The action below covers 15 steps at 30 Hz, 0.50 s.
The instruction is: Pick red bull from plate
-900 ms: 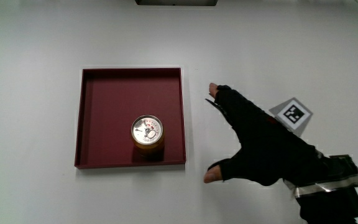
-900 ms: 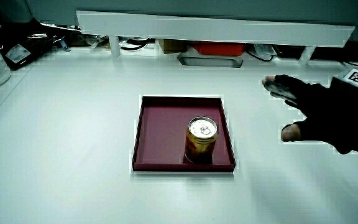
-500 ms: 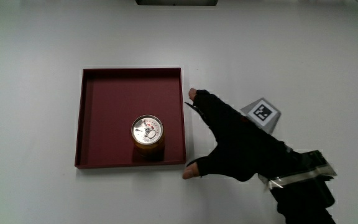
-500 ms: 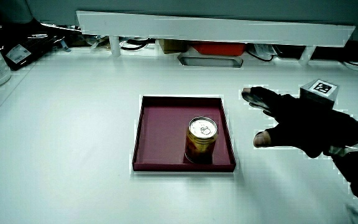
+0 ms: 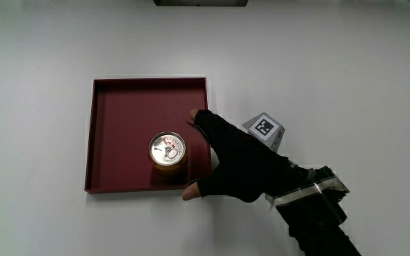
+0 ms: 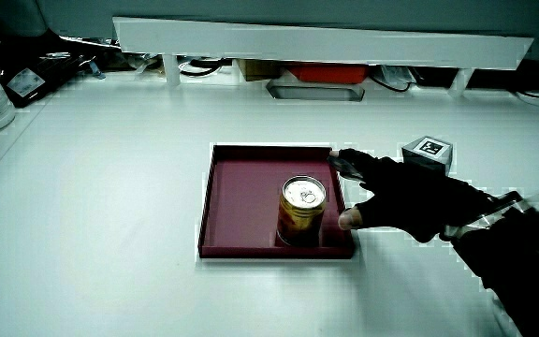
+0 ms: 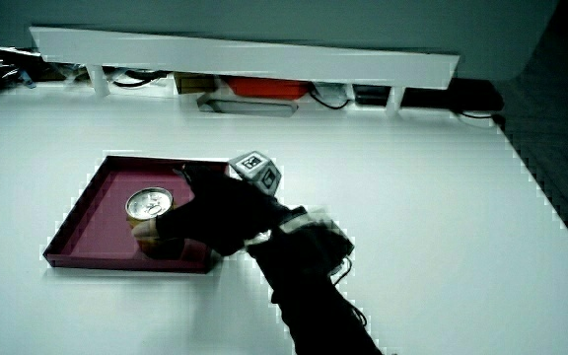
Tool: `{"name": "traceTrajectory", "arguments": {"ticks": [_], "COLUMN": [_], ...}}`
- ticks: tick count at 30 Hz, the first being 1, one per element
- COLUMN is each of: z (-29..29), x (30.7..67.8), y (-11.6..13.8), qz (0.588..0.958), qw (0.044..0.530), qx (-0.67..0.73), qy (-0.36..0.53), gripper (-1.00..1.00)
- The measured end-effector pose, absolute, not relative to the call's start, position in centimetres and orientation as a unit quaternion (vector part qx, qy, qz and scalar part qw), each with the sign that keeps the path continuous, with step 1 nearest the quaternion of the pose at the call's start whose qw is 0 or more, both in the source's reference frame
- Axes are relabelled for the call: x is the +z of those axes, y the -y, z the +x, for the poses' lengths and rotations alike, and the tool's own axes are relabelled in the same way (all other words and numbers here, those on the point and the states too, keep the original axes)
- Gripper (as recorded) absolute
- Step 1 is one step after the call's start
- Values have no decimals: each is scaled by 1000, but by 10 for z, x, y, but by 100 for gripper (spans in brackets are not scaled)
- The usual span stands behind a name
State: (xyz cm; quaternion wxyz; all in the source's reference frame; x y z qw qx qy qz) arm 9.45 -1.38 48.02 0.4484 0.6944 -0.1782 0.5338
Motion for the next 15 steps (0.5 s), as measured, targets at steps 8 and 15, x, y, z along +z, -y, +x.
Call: {"name": "traceTrajectory", "arguments": {"ticks": [8,15], "z": [79,70], "x": [504,517], "y": [10,7], "qz": [672,673], "qw": [459,451], "qx": [554,557], "qy": [174,182], "gripper": [0,0]}}
